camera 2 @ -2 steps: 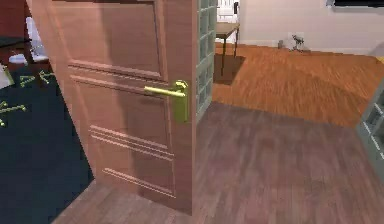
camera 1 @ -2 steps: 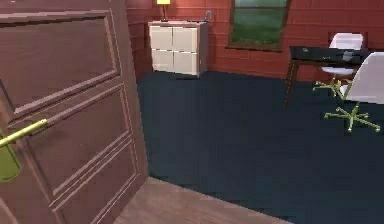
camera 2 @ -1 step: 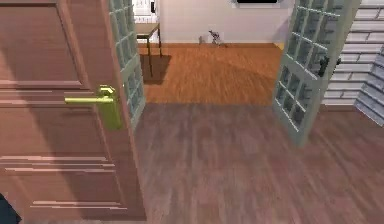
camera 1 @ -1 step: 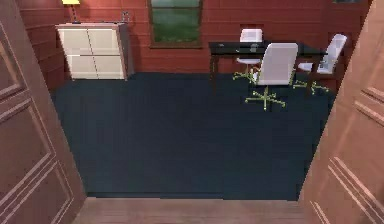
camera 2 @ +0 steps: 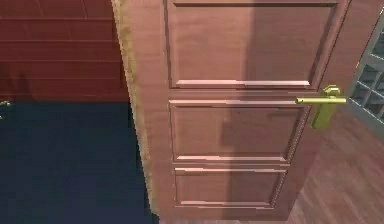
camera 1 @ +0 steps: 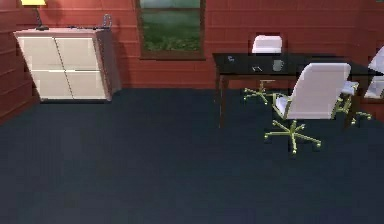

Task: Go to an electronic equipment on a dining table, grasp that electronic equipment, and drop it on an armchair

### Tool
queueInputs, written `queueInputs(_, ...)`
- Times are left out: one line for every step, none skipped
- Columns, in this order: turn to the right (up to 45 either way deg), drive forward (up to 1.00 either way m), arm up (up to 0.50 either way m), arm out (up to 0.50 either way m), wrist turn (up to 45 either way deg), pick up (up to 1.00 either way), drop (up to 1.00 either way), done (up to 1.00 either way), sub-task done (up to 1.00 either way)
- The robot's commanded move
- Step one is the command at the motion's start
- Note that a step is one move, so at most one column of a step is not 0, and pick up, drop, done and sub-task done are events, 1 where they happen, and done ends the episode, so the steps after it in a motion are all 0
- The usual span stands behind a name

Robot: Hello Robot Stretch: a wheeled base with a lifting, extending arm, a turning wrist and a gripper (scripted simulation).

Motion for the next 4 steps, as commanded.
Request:
queueInputs(0.0, 0.50, 0.00, 0.00, 0.0, 0.00, 0.00, 0.00, 0.00)
queueInputs(27.0, 0.00, 0.00, 0.00, 0.0, 0.00, 0.00, 0.00, 0.00)
queueInputs(0.0, 0.95, 0.00, 0.00, 0.0, 0.00, 0.00, 0.00, 0.00)
queueInputs(-45.0, 0.00, 0.00, 0.00, 0.0, 0.00, 0.00, 0.00, 0.00)
